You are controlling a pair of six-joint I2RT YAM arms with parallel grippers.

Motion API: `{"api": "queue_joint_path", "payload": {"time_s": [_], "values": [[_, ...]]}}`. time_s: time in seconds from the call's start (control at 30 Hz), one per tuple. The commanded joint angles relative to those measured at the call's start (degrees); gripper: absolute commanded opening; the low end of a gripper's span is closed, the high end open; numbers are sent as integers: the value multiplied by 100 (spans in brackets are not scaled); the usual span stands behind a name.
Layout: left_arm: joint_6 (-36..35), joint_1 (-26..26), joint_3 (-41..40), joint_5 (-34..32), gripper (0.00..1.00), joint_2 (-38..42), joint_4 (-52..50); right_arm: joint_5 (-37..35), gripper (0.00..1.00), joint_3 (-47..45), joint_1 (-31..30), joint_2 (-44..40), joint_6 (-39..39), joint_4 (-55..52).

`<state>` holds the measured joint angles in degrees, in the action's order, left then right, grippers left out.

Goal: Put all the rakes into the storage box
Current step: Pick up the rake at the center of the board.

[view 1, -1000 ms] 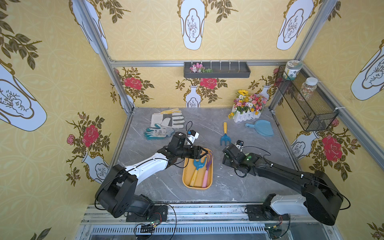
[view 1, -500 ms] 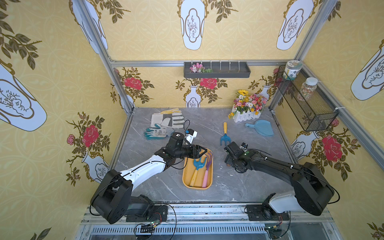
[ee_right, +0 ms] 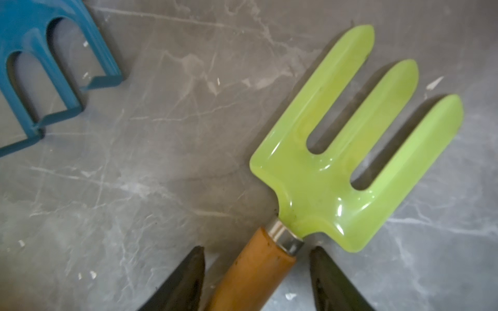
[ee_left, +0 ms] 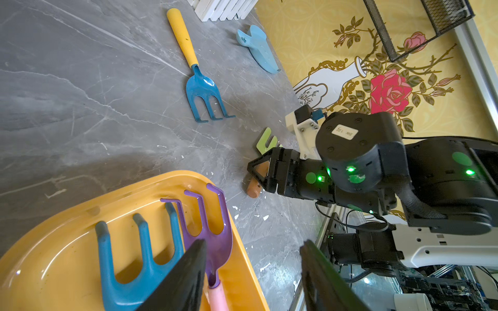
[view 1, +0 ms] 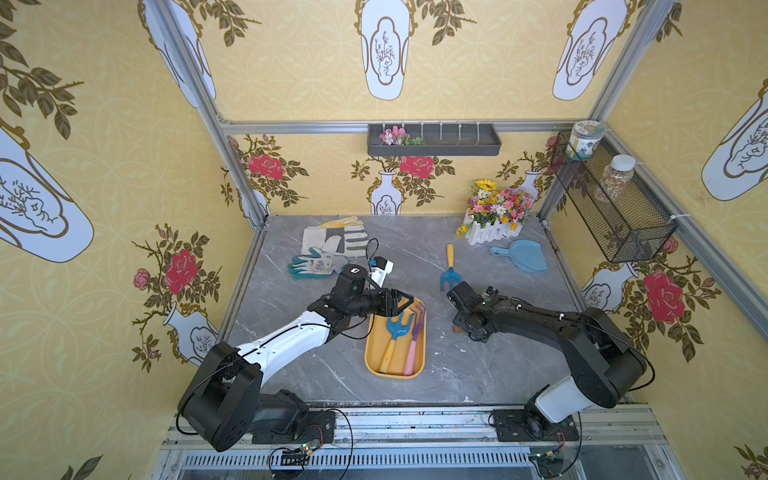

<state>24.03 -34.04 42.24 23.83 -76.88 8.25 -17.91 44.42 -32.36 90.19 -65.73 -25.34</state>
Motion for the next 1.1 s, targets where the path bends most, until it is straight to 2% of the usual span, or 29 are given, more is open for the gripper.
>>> {"api": "queue_joint_path", "payload": {"time_s": [0.0,0.2,0.27,0.5,0.8,1.07], "values": [[-84,3,-5,-14,60,-24,6,86,43,-56,-5,108,94,52],[-59,3,12,-89,60,-85,31,415,17,-334,-72,139,404,384],[-5,3,30,-90,60,-123,77,509,11,-351,-187,139,657,596],[224,71,58,154,61,-171,317,506,9,-36,-759,-256,1589,960],[546,175,-20,433,63,-185,778,1243,11,-204,-820,-1445,2429,1820],[611,179,10,602,65,-329,965,2276,12,-52,-939,-1455,2747,2493]]}}
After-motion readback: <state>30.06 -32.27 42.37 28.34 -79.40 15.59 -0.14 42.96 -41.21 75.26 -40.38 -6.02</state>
